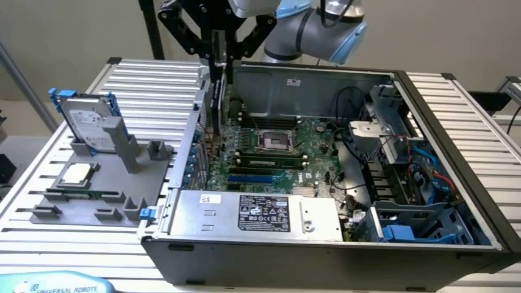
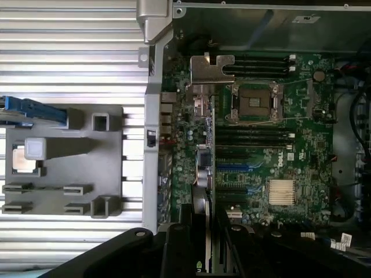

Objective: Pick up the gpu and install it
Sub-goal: 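Pick up the gpu and move the gpu toward the slot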

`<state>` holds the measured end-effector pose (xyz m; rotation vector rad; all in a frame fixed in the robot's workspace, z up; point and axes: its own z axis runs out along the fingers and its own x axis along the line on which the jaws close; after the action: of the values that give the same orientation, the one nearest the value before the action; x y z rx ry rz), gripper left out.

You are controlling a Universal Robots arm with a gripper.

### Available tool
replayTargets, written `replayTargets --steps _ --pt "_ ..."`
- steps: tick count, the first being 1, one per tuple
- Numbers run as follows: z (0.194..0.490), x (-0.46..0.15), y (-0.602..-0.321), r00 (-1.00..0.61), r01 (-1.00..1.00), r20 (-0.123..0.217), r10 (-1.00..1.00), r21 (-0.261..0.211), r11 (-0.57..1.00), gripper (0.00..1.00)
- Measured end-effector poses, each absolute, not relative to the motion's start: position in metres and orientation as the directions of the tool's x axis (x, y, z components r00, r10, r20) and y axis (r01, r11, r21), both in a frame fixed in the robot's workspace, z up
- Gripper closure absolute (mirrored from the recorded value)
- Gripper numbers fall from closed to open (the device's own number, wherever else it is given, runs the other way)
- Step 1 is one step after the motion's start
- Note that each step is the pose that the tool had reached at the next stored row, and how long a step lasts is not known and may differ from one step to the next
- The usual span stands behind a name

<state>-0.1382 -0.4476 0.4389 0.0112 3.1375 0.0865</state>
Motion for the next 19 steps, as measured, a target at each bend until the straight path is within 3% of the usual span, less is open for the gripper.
replayTargets --steps 19 --pt "0.404 -0.052 -0.428 -1.000 0.007 -0.003 0.007 0.054 0.999 0.73"
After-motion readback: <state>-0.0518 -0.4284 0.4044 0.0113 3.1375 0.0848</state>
